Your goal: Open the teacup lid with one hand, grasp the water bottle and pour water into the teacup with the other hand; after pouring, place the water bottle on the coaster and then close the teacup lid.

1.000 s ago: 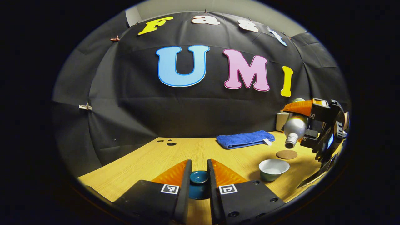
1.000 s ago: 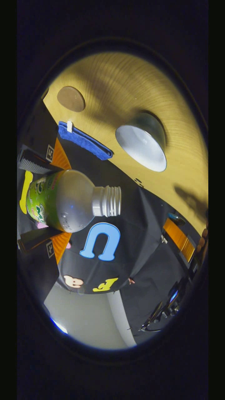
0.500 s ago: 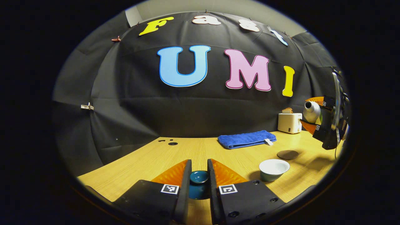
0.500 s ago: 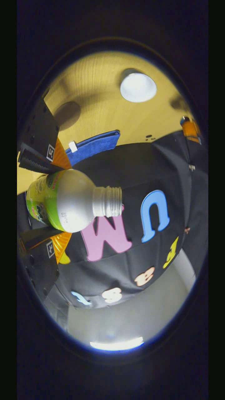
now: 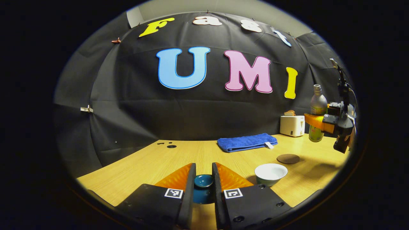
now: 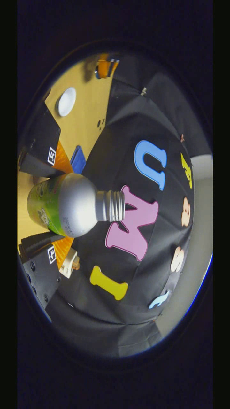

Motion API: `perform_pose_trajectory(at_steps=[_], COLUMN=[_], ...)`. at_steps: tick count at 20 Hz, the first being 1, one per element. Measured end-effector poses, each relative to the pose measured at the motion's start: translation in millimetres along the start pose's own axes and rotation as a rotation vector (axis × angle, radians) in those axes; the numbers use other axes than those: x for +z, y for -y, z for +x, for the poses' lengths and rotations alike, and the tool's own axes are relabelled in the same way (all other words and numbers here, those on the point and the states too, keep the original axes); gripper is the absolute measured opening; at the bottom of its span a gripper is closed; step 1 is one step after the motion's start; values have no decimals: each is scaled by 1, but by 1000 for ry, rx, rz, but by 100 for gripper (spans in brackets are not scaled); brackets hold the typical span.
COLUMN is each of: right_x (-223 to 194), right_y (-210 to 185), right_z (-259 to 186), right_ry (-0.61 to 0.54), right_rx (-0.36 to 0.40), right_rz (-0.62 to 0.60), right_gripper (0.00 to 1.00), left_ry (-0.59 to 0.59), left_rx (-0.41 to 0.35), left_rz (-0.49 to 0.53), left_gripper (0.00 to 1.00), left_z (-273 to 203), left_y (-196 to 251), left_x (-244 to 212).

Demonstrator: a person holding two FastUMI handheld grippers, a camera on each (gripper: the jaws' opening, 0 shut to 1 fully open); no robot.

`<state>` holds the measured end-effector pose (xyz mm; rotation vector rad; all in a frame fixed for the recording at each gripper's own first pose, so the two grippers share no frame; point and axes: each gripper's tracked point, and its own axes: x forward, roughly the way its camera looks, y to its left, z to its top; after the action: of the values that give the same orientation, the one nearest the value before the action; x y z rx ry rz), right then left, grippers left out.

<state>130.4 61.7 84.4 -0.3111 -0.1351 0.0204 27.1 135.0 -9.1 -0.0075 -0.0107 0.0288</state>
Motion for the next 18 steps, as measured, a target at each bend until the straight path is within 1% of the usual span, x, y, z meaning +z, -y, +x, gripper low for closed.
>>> perform_pose_trajectory(at_steps=[1,2,3,5,6,7,8,9,10,12,16,17,18], right_x=[0,0,-1,-6,-10,-14,-18,-24,-32,-46,-60,-64,-69], right_y=[2,5,7,7,7,7,5,2,-2,-14,-37,-42,-44], right_z=[6,11,16,29,34,41,46,52,57,64,75,78,79], right_ry=[-15,-16,-17,-26,-33,-41,-47,-54,-68,-93,-104,-122,-134], right_rx=[17,18,20,31,36,39,48,62,75,110,176,186,191], right_rz=[63,89,119,190,222,253,275,290,301,302,317,333,347], right_gripper=[76,76,76,76,73,76,76,78,76,76,76,76,76], left_ry=[0,0,0,0,0,0,0,0,0,0,1,1,1], left_rx=[1,2,3,6,6,6,6,6,6,6,7,6,3], left_rz=[0,0,0,0,0,0,0,0,0,0,1,1,1], left_gripper=[32,32,35,35,35,35,35,35,32,32,32,35,32], left_z=[-1,-1,0,-1,-1,-1,-1,-1,-1,-1,-1,-1,-1], left_y=[0,1,2,1,1,1,1,2,1,1,2,2,2], left_x=[0,0,0,0,0,-1,0,-1,0,0,-1,-1,-1])
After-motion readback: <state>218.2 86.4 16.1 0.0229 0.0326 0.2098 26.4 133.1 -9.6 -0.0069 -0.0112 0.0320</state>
